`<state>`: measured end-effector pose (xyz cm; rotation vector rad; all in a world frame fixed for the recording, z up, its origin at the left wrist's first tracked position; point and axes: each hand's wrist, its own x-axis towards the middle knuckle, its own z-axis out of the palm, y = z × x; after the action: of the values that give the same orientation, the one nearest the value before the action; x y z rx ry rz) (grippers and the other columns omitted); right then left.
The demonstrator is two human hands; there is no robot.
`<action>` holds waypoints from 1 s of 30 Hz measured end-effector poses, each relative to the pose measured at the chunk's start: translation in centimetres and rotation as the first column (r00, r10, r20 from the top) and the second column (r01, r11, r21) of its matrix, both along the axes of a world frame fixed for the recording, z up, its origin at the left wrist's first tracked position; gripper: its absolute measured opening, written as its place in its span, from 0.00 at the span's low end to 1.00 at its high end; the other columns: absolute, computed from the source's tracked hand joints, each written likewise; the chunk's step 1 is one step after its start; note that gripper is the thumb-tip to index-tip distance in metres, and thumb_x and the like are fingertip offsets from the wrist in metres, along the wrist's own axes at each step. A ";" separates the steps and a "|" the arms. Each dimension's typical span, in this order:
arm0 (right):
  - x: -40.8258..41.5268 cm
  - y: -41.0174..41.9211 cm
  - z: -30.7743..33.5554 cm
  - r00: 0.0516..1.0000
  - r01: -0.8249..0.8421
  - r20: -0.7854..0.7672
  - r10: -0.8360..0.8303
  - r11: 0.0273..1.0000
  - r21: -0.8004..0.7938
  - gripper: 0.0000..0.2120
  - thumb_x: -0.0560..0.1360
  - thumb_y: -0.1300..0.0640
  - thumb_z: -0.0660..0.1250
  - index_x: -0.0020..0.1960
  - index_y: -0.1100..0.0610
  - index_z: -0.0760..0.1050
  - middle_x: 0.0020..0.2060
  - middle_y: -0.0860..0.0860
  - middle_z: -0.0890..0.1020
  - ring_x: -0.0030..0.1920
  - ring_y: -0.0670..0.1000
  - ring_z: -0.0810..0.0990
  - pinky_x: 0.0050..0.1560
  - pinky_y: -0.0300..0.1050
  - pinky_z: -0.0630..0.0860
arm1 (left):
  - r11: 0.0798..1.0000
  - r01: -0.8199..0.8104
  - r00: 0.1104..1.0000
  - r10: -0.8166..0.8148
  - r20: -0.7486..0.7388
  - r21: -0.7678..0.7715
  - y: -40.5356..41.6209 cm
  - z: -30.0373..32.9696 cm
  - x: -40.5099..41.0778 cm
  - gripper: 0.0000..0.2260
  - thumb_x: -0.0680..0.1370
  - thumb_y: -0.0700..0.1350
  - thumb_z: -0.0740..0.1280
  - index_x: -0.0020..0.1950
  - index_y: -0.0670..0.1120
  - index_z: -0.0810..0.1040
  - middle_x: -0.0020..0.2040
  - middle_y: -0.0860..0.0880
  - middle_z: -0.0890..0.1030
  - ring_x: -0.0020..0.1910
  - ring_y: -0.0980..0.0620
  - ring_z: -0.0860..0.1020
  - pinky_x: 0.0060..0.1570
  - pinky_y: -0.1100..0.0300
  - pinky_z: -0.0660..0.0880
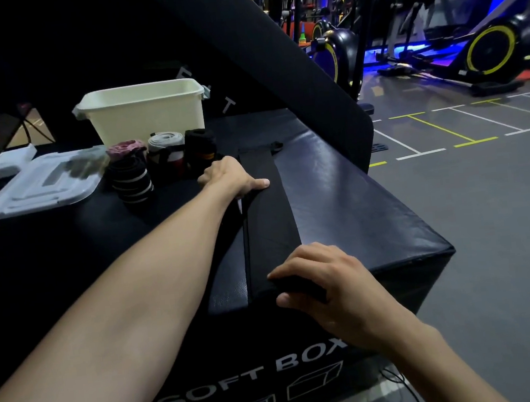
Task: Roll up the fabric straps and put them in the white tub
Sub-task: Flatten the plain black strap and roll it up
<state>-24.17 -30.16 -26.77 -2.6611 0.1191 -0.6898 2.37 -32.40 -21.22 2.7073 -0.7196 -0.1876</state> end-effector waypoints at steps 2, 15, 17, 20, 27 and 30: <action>0.0 0.1 -0.1 1.000 0.005 0.026 -0.005 1.000 0.000 0.15 0.77 0.41 0.68 0.58 0.46 0.81 0.49 0.39 0.80 0.50 0.42 0.77 0.53 0.43 0.73 | 1.000 0.010 1.000 -0.010 -0.029 0.006 0.0 0.1 0.2 0.32 0.68 0.70 0.75 0.56 0.43 0.80 0.54 0.45 0.84 0.56 0.44 0.82 0.50 0.55 0.72; -0.7 0.9 0.3 0.998 0.018 0.059 -0.015 0.999 -0.043 0.14 0.74 0.43 0.73 0.57 0.46 0.83 0.49 0.40 0.81 0.47 0.41 0.77 0.49 0.36 0.72 | 0.991 0.134 0.987 -0.135 0.085 0.013 0.7 -0.3 0.6 0.18 0.79 0.58 0.71 0.59 0.44 0.81 0.60 0.42 0.82 0.58 0.40 0.81 0.49 0.51 0.74; -0.7 0.9 0.3 0.998 0.025 0.061 -0.023 0.999 -0.032 0.14 0.74 0.42 0.72 0.57 0.46 0.83 0.48 0.40 0.81 0.47 0.41 0.77 0.49 0.35 0.72 | 0.989 0.148 0.983 -0.147 0.110 0.003 0.7 -0.7 0.5 0.19 0.79 0.58 0.70 0.62 0.45 0.80 0.62 0.42 0.81 0.61 0.39 0.79 0.50 0.51 0.72; -0.7 0.9 0.3 0.999 0.029 0.047 -0.027 0.999 -0.043 0.14 0.75 0.42 0.72 0.57 0.46 0.82 0.48 0.40 0.81 0.46 0.41 0.77 0.49 0.33 0.69 | 0.989 0.145 0.977 -0.141 0.163 -0.012 0.7 -1.4 0.1 0.20 0.81 0.58 0.68 0.64 0.45 0.78 0.63 0.41 0.80 0.62 0.38 0.78 0.50 0.51 0.69; -0.5 1.0 0.2 0.998 0.051 0.035 -0.050 0.998 -0.046 0.16 0.75 0.39 0.68 0.58 0.46 0.82 0.49 0.40 0.81 0.47 0.41 0.77 0.49 0.31 0.67 | 0.912 0.370 0.888 -0.291 0.355 -0.178 0.8 -3.6 0.4 0.05 0.81 0.45 0.69 0.55 0.53 0.79 0.57 0.48 0.74 0.58 0.45 0.74 0.48 0.52 0.72; -0.3 1.0 0.1 0.998 0.053 0.034 -0.051 0.998 -0.046 0.15 0.77 0.40 0.67 0.58 0.47 0.81 0.49 0.40 0.80 0.48 0.42 0.76 0.50 0.35 0.69 | 0.879 0.450 0.867 -0.388 0.314 -0.157 1.1 -3.2 0.7 0.10 0.82 0.41 0.67 0.51 0.55 0.84 0.55 0.51 0.80 0.57 0.47 0.78 0.52 0.53 0.76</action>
<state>-24.46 -29.16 -26.69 -2.6980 0.1658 -0.7617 3.06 -31.34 -24.42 2.3466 -1.3301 0.1667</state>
